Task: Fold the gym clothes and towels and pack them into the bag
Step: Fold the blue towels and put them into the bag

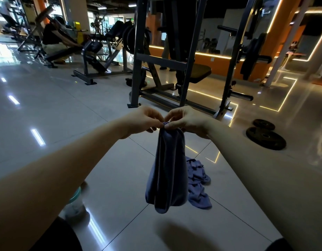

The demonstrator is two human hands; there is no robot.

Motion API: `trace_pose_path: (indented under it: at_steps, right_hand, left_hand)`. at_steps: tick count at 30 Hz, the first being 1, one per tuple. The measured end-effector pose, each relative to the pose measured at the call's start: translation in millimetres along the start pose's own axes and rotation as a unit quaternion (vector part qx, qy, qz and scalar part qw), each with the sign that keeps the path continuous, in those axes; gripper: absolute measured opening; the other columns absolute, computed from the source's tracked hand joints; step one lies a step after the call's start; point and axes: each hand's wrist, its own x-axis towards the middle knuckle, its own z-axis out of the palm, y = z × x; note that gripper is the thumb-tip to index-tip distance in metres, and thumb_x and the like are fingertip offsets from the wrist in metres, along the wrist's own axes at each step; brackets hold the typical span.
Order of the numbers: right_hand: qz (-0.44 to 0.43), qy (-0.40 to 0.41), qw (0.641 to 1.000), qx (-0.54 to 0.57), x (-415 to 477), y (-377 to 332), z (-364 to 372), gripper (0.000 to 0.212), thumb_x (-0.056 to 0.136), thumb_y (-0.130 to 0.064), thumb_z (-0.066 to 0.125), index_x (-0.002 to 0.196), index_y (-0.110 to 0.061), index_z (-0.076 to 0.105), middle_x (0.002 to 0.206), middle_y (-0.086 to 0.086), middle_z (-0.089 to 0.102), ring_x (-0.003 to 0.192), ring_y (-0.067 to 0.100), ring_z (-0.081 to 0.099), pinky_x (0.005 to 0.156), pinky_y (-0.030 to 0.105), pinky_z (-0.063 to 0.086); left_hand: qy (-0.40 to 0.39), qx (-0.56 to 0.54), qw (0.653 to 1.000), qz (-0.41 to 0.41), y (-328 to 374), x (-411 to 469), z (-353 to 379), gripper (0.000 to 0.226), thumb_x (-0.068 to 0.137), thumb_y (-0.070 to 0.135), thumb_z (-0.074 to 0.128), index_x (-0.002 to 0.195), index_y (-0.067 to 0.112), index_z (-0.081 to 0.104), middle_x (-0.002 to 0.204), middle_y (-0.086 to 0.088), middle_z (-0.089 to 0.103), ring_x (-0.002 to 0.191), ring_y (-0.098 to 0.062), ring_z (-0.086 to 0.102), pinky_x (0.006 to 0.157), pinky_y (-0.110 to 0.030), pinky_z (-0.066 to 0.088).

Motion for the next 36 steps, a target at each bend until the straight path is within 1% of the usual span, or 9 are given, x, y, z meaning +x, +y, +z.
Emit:
trace_pose_path:
  at_steps: [4,8,10,13,18,21,27,31,36]
  right_hand:
    - [0.004,0.005,1.000,-0.018,1,5,1,0.012,0.094,-0.020,0.067,0.102,-0.011,0.068,0.112,0.013,0.066,0.109,0.030,0.062,0.095,0.049,0.051]
    - [-0.010,0.009,0.999,0.033,-5,2,-3,0.012,0.095,-0.017,0.063,0.103,-0.009,0.061,0.110,0.014,0.061,0.103,0.027,0.059,0.090,0.043,0.049]
    - [-0.029,0.018,0.995,0.089,-8,1,-10,0.007,0.094,-0.015,0.063,0.099,-0.010,0.060,0.114,0.015,0.060,0.109,0.029,0.059,0.094,0.044,0.048]
    - [-0.049,0.026,0.986,0.157,-14,-1,-20,0.010,0.095,-0.013,0.060,0.086,-0.017,0.060,0.102,0.002,0.063,0.100,0.017,0.062,0.087,0.035,0.049]
    - [-0.075,0.078,0.965,0.241,-23,4,-37,0.003,0.092,-0.021,0.060,0.092,-0.020,0.062,0.101,-0.002,0.064,0.098,0.016,0.061,0.085,0.033,0.049]
    - [-0.076,0.113,0.948,0.288,-26,7,-48,0.008,0.097,-0.020,0.056,0.094,-0.019,0.064,0.099,-0.001,0.066,0.095,0.016,0.063,0.083,0.033,0.051]
    - [-0.062,0.195,0.922,0.329,-34,22,-55,0.010,0.099,-0.021,0.057,0.092,-0.022,0.064,0.092,-0.003,0.065,0.091,0.016,0.057,0.082,0.032,0.047]
    - [-0.062,0.173,0.914,0.362,-43,30,-61,0.008,0.089,-0.026,0.063,0.094,-0.021,0.067,0.094,-0.001,0.065,0.093,0.016,0.058,0.087,0.032,0.044]
    - [-0.053,0.165,0.909,0.378,-46,37,-63,0.013,0.097,-0.023,0.057,0.089,-0.022,0.068,0.090,-0.001,0.066,0.090,0.016,0.061,0.089,0.033,0.045]
  left_hand:
    - [0.055,0.007,0.998,0.001,0,1,7,0.012,0.094,0.019,0.070,0.100,0.010,0.075,0.094,-0.008,0.073,0.086,-0.016,0.069,0.073,-0.024,0.055]
    - [0.091,-0.102,0.991,-0.004,-3,0,18,0.010,0.096,0.011,0.064,0.100,0.002,0.067,0.089,-0.012,0.071,0.077,-0.019,0.069,0.073,-0.030,0.061]
    - [0.083,-0.123,0.989,-0.018,-13,1,27,0.008,0.097,0.008,0.060,0.101,0.003,0.064,0.092,-0.013,0.070,0.082,-0.022,0.071,0.074,-0.032,0.061]
    - [0.056,-0.057,0.996,-0.034,-32,3,40,0.010,0.096,0.013,0.064,0.105,0.010,0.067,0.097,-0.008,0.071,0.091,-0.019,0.071,0.075,-0.026,0.057]
    - [0.003,-0.002,0.997,-0.079,-52,1,54,0.018,0.092,0.021,0.072,0.107,0.011,0.071,0.099,-0.006,0.072,0.089,-0.010,0.065,0.072,-0.019,0.050]
    - [-0.002,-0.013,0.995,-0.096,-62,1,63,0.016,0.091,0.018,0.072,0.100,0.005,0.076,0.100,-0.016,0.073,0.090,-0.018,0.066,0.077,-0.028,0.054]
    - [0.013,-0.025,0.995,-0.091,-45,16,65,0.016,0.094,0.017,0.066,0.088,0.004,0.073,0.084,-0.012,0.073,0.071,-0.014,0.068,0.064,-0.023,0.054]
    - [0.008,-0.030,0.990,-0.136,-48,18,56,0.019,0.096,0.011,0.055,0.088,0.005,0.071,0.074,-0.010,0.071,0.066,-0.019,0.066,0.063,-0.030,0.054]
    - [0.076,-0.116,0.982,-0.129,-48,20,46,0.014,0.100,0.010,0.057,0.090,0.005,0.065,0.063,-0.010,0.067,0.060,-0.024,0.063,0.057,-0.032,0.054]
